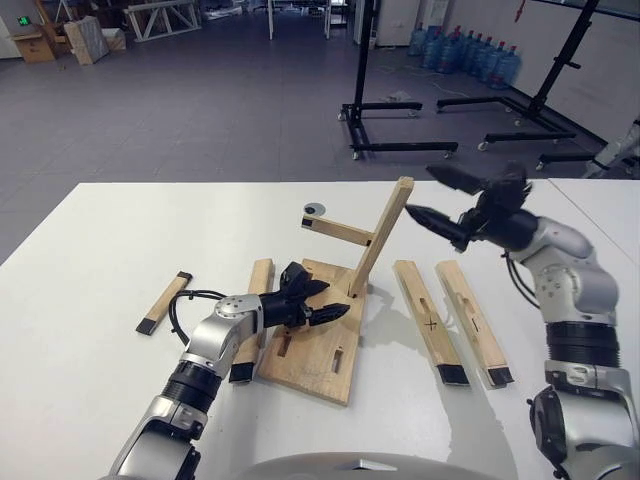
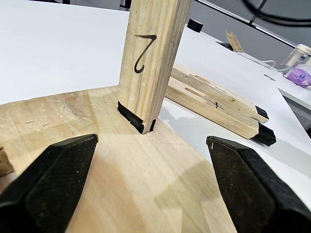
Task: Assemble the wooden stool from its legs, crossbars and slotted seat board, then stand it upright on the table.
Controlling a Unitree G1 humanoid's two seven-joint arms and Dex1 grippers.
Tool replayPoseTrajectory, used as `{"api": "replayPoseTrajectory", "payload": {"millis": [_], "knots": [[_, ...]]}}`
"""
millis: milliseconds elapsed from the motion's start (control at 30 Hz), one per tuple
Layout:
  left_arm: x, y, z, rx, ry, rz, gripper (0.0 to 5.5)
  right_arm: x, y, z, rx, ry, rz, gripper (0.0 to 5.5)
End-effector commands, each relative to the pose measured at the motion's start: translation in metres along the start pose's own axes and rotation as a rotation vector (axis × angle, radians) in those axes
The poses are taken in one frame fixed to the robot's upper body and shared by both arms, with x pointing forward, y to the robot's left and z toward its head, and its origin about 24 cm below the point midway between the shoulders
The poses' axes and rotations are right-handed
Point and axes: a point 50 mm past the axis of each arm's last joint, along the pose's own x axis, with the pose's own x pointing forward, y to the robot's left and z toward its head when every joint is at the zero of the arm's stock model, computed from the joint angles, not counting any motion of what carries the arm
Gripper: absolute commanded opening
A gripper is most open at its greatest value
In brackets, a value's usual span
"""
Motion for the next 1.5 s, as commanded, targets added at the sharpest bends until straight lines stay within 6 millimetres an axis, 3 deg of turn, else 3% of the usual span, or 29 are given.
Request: {"api": "replayPoseTrajectory", "payload": {"millis": [33, 133, 200, 233, 333, 433, 467, 533, 667, 867, 967, 1167, 1400, 1500], "knots": [[-0.018, 0.007, -0.054, -0.141, 0.208, 0.121, 4.12, 0.012, -0.016, 0.045, -0.116, -0.097, -0.050, 5.37], [-0.017, 0.006, -0.054, -0.141, 0.209, 0.121, 4.12, 0.035, -0.021, 0.073, -0.188, -0.148, 0.011, 5.37], [-0.016, 0.006, -0.054, -0.140, 0.211, 0.120, 4.12, 0.049, -0.020, 0.076, -0.216, -0.139, 0.049, 5.37], [-0.015, 0.006, -0.054, -0.140, 0.213, 0.120, 4.12, 0.055, -0.016, 0.067, -0.205, -0.106, 0.079, 5.37], [-0.016, 0.005, -0.056, -0.144, 0.218, 0.120, 4.12, 0.054, 0.008, 0.003, -0.031, 0.060, 0.153, 5.37], [-0.018, 0.004, -0.058, -0.151, 0.224, 0.121, 4.12, 0.034, 0.040, -0.081, 0.160, 0.287, 0.183, 5.37], [-0.020, 0.005, -0.058, -0.151, 0.227, 0.122, 4.12, 0.029, 0.056, -0.092, 0.182, 0.335, 0.243, 5.37], [-0.022, 0.006, -0.058, -0.152, 0.226, 0.129, 4.12, 0.033, 0.074, -0.085, 0.179, 0.337, 0.343, 5.37], [-0.021, 0.008, -0.058, -0.155, 0.221, 0.142, 4.12, 0.044, 0.070, -0.063, 0.133, 0.308, 0.364, 5.37], [-0.017, 0.007, -0.055, -0.152, 0.211, 0.135, 4.12, 0.032, 0.054, -0.079, 0.160, 0.363, 0.268, 5.37], [-0.019, 0.007, -0.056, -0.152, 0.216, 0.139, 4.12, 0.039, 0.047, -0.061, 0.093, 0.251, 0.218, 5.37], [-0.017, 0.011, -0.057, -0.180, 0.192, 0.191, 4.12, 0.056, 0.041, 0.030, -0.116, -0.108, 0.111, 5.37], [-0.005, 0.000, -0.078, -0.311, 0.186, 0.275, 4.12, 0.041, 0.049, 0.122, -0.203, -0.432, 0.006, 5.37], [0.004, -0.009, -0.083, -0.345, 0.179, 0.276, 4.12, 0.029, 0.039, 0.126, -0.117, -0.466, -0.057, 5.37]]}}
